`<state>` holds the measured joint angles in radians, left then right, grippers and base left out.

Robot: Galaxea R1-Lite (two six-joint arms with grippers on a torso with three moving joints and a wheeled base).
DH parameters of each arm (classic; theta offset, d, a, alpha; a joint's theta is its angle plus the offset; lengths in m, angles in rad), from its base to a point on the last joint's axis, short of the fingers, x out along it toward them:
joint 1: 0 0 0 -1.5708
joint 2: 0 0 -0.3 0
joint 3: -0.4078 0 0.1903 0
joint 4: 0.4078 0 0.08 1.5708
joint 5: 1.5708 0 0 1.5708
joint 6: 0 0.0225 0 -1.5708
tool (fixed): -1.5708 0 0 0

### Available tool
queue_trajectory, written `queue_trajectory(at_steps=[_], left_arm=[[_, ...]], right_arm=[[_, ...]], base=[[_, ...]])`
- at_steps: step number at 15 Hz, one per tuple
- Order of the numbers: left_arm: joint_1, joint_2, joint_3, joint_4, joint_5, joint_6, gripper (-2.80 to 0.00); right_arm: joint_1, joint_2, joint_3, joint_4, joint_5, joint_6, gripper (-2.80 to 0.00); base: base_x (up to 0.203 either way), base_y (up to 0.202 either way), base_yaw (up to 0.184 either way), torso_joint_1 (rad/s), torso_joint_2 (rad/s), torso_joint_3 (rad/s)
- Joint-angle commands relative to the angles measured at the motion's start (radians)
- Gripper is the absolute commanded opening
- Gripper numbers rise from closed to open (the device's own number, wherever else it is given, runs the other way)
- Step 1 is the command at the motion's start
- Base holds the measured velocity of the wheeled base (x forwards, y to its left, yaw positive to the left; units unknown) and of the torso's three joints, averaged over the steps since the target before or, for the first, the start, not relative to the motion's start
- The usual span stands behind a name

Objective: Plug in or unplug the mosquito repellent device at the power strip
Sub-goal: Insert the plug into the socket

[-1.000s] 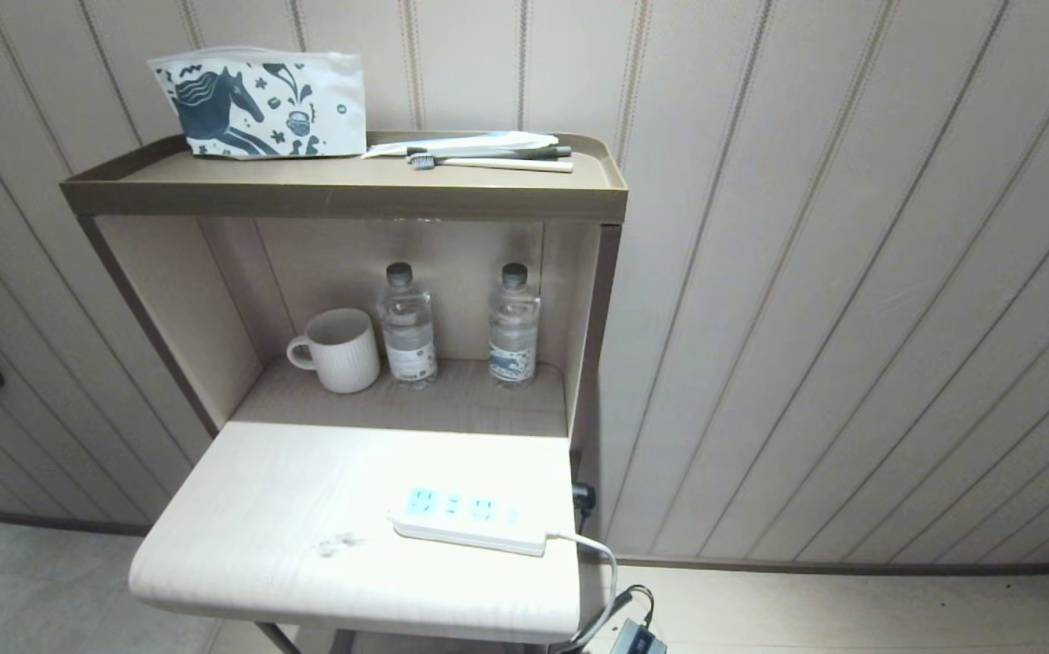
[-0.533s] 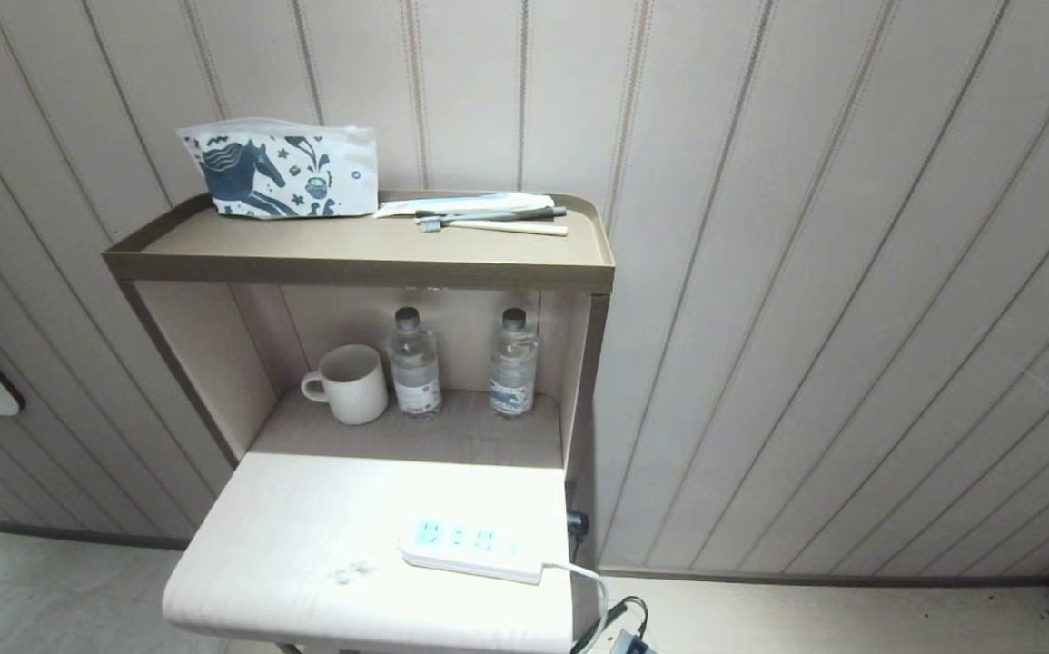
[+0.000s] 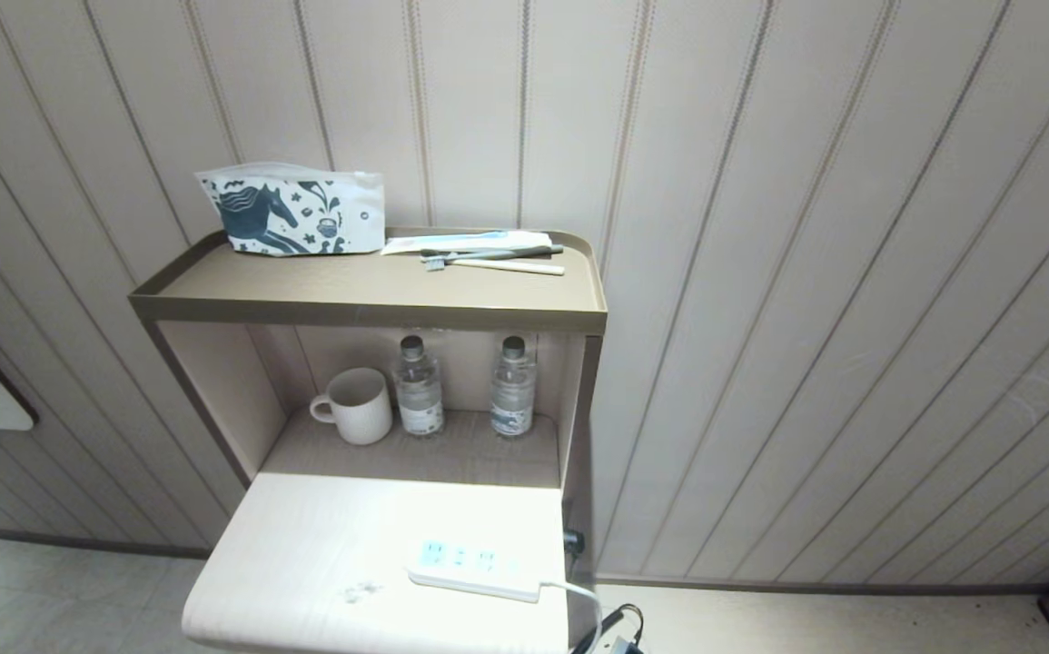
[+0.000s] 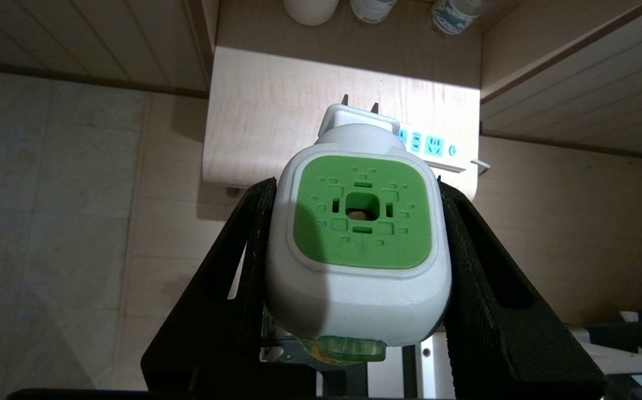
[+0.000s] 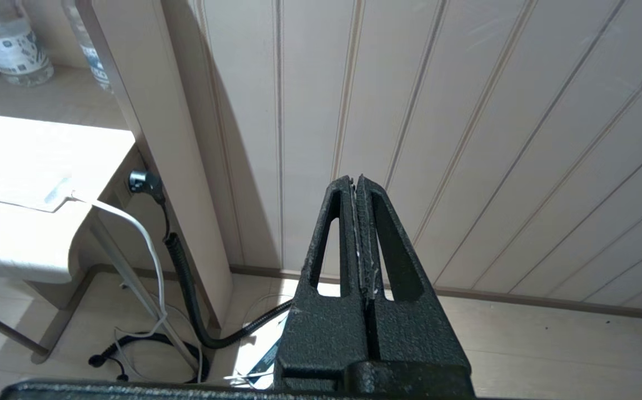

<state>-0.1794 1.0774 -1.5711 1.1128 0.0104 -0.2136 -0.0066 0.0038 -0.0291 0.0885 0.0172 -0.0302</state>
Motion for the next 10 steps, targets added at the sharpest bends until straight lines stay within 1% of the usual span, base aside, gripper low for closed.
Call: queue_trajectory(at_steps=[1,5,7,8,9,10], left_arm=[[0.000,0.001,0.000,0.004,0.000,-0.001,-2.80],[0.000,0.004,0.002,0.004,-0.001,-0.001,-2.80],[0.000,0.006,0.002,0.002,-0.001,-0.001,-2.80],[0.000,0.006,0.003,0.002,-0.001,-0.001,-2.80],[0.000,0.004,0.010,0.000,-0.001,-0.001,-2.80],[0.000,0.003,0.023,-0.001,-0.001,0.000,-2.80]], right_arm=[[0.000,0.001,0.000,0.000,0.001,0.000,-2.80],[0.000,0.001,0.000,0.000,0.001,0.000,-2.80],[-0.050,0.001,0.000,0.000,0.001,0.000,-2.80],[-0.042,0.001,0.000,0.000,0.000,0.000,-2.80],[-0.007,0.000,0.000,0.000,0.000,0.001,-2.80],[-0.001,0.001,0.000,0.000,0.000,0.001,-2.80]], base=[[0.000,0.000,0.000,0.173,-0.34,-0.178],[0.000,0.000,0.000,0.159,-0.33,-0.165],[0.000,0.000,0.000,0.151,-0.32,-0.164],[0.000,0.000,0.000,0.146,-0.30,-0.154],[0.000,0.000,0.000,0.149,-0.32,-0.163],[0.000,0.000,0.000,0.168,-0.33,-0.178]])
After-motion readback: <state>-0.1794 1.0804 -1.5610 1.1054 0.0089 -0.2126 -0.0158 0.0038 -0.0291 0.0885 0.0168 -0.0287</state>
